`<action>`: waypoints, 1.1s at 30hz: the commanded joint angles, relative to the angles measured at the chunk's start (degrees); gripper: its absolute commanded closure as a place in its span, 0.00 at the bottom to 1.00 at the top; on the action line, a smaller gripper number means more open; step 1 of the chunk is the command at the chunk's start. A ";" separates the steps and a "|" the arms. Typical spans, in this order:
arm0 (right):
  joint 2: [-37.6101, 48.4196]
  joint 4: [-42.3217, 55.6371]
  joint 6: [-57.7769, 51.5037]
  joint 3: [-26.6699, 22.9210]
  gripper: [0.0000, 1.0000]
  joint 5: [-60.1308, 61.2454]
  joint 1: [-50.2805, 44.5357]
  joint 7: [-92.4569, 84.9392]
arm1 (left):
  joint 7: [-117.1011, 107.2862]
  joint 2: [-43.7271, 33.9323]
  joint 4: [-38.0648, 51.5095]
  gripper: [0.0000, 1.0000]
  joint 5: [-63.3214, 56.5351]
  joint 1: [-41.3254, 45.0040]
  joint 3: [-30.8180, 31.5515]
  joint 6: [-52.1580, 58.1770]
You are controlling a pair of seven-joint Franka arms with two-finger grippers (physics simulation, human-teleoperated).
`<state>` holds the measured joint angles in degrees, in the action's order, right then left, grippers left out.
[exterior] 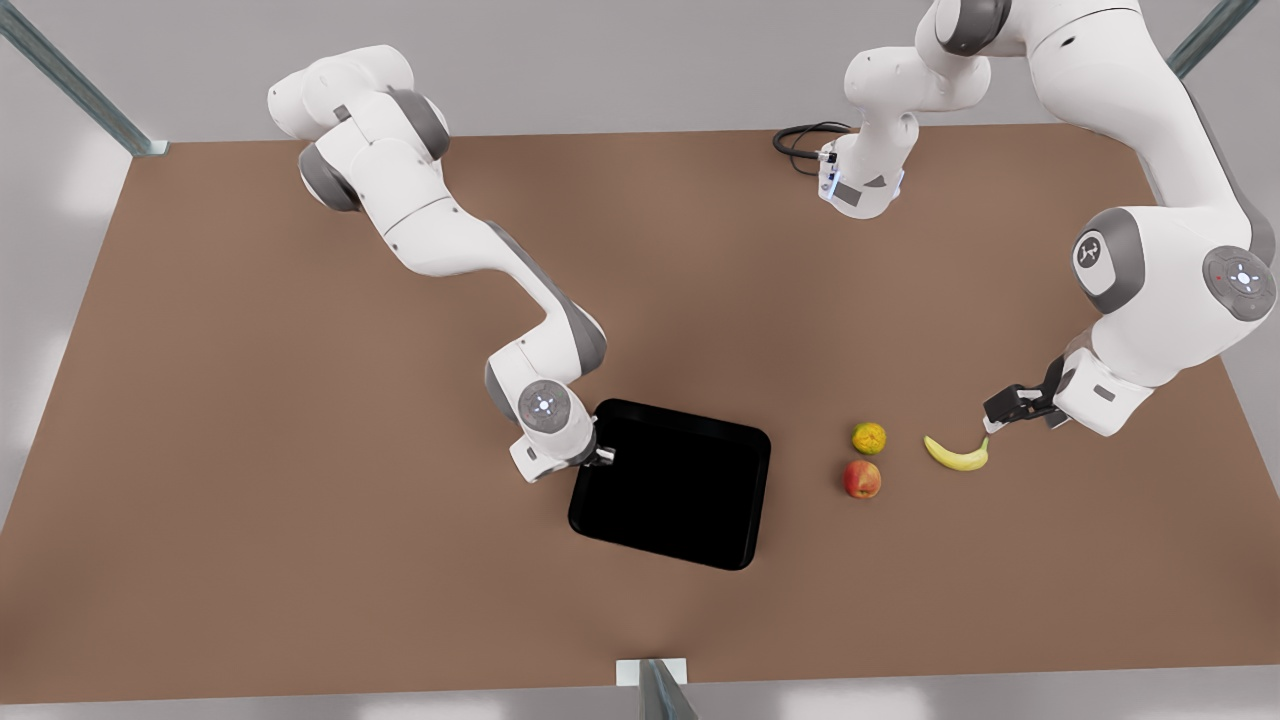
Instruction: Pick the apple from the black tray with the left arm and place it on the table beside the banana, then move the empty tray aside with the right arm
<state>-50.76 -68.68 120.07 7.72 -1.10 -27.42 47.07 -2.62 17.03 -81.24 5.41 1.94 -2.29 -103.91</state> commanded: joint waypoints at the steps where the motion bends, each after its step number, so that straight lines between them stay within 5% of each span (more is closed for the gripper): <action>1: 0.58 0.12 -2.03 0.02 0.85 0.04 0.00 -0.22 | -0.28 -0.07 0.03 0.00 -0.05 0.00 0.00 0.02; 9: 7.16 0.12 -15.47 -1.30 0.85 2.85 2.55 -8.73 | -0.28 -0.07 0.03 0.00 -0.05 0.09 0.00 0.02; 24: 9.01 0.21 -24.27 -31.53 0.84 12.00 3.08 -65.78 | -0.20 -0.07 0.03 0.00 -0.13 0.17 0.00 0.02; 33: 4.45 0.12 -14.69 -32.50 0.84 12.00 9.40 -79.85 | -0.37 -0.07 0.56 0.00 -2.42 0.09 -0.17 0.02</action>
<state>-46.12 -68.52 101.21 -24.82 11.18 -18.27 1.15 -2.77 17.08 -80.74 3.94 1.98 -2.47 -103.91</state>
